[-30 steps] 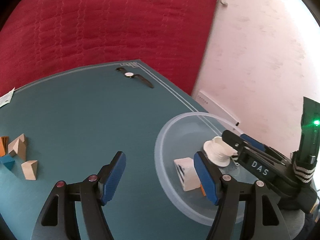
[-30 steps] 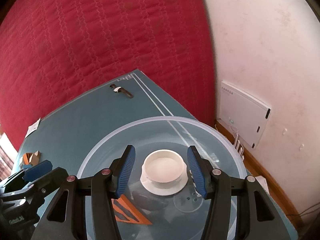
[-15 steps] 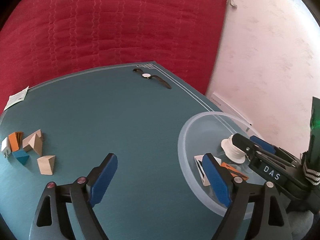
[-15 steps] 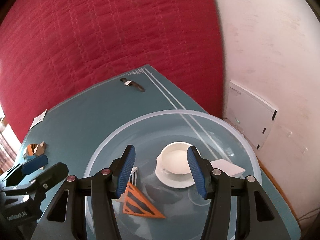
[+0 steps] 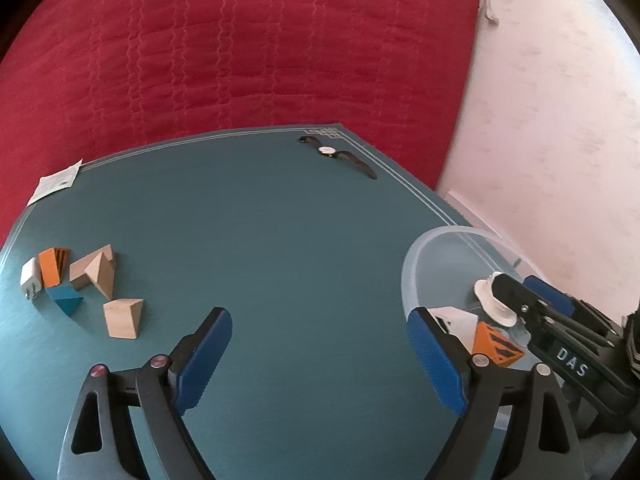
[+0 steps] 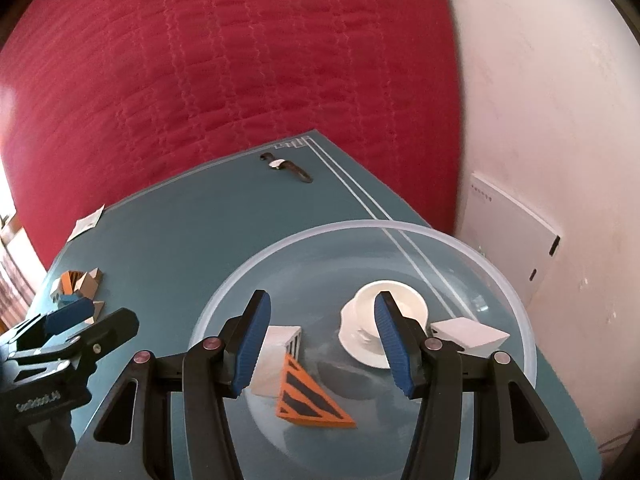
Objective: Organize rigid objects
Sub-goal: 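Open the right gripper to release the cup in the bowl while the left drops the textured block there, then withdraw the right gripper from the bowl while the left grasps the light wooden cube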
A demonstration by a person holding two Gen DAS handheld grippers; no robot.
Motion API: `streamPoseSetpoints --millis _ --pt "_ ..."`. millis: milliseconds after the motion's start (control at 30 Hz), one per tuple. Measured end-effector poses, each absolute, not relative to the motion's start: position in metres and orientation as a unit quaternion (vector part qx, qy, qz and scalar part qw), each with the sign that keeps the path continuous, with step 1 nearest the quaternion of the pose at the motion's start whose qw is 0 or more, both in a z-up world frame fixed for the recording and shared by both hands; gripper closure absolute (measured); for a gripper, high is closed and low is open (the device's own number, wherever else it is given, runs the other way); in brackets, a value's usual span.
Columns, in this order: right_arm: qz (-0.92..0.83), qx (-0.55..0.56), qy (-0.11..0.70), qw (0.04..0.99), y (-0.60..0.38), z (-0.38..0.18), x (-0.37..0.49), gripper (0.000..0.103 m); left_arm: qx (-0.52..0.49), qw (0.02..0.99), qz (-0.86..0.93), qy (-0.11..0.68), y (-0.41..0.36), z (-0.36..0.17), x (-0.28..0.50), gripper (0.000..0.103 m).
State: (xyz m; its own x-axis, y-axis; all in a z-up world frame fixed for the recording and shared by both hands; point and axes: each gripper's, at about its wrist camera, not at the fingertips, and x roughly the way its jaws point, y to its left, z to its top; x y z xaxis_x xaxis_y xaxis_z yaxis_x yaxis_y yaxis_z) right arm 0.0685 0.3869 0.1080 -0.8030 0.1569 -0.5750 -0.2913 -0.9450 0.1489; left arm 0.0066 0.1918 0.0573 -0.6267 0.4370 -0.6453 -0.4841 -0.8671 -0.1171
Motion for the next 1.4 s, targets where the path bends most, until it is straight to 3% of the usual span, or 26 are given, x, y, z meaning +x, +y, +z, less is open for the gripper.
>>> streamPoseSetpoints --millis 233,1167,1400 --pt "0.949 -0.281 0.085 0.112 0.367 0.111 0.069 0.047 -0.357 0.233 0.904 0.023 0.178 0.053 -0.005 0.004" --pt "0.963 -0.268 0.015 0.019 0.277 0.115 0.067 0.047 -0.368 0.113 0.923 -0.022 0.074 0.036 -0.040 0.004" --pt "0.962 -0.271 0.011 -0.005 0.264 0.112 0.066 0.047 -0.387 0.110 0.915 -0.014 0.070 0.026 -0.056 0.020"
